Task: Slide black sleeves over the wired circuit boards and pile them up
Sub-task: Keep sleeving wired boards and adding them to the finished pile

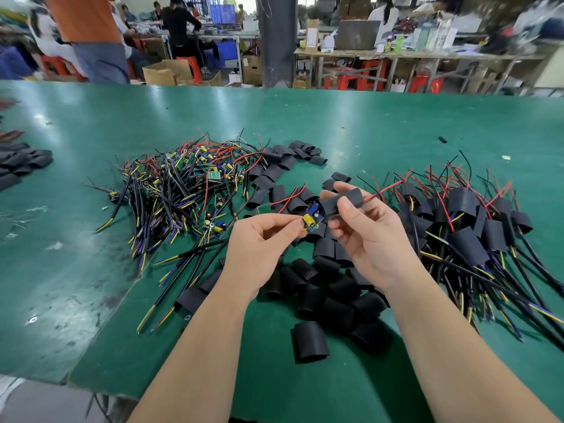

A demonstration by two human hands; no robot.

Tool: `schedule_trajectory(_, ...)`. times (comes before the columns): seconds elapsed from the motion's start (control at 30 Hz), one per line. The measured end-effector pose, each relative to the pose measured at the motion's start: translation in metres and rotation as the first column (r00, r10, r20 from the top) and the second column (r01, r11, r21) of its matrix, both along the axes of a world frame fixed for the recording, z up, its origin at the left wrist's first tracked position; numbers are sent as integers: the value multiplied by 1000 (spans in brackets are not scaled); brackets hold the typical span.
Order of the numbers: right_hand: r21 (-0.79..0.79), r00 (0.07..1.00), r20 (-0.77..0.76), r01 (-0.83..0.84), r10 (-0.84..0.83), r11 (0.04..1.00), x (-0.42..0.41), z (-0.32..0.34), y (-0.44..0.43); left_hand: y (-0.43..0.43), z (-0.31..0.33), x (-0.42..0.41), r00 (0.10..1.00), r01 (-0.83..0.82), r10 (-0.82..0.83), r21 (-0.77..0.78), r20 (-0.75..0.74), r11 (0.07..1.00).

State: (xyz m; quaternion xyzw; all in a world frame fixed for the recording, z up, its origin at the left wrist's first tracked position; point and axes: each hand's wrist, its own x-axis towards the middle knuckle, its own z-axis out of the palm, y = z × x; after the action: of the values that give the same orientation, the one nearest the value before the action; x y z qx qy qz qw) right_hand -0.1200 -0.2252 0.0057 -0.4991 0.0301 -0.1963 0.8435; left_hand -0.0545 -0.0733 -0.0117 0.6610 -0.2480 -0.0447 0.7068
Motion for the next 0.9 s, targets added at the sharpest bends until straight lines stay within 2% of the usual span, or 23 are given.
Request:
schedule_trajectory(0.33, -212, 997, -29, 58, -65, 976, -1, -2, -7, 1, -2, 0, 997, 70, -69, 62, -21, 996)
schedule_trajectory(0.43, -199, 994, -48, 85, -97, 976, -1, -3, -6, 1, -3, 0, 996, 90, -89, 82, -13, 993)
schedule_trajectory(0.6, -86, 996, -88, -38, 31, 996, -1, -2, -3, 2, -2, 1, 993, 119, -121, 113, 12, 987)
schedule_trajectory(0.8, -256, 984, -101, -171, 150, 951, -5, -3, -15, 2, -4, 0, 990, 137, -141, 174, 14, 975)
schedule_trajectory(0.9, -291, 965, -157, -248, 209, 924, -7, -3, -14, 1, -4, -1, 991, 131, -136, 188, 14, 973)
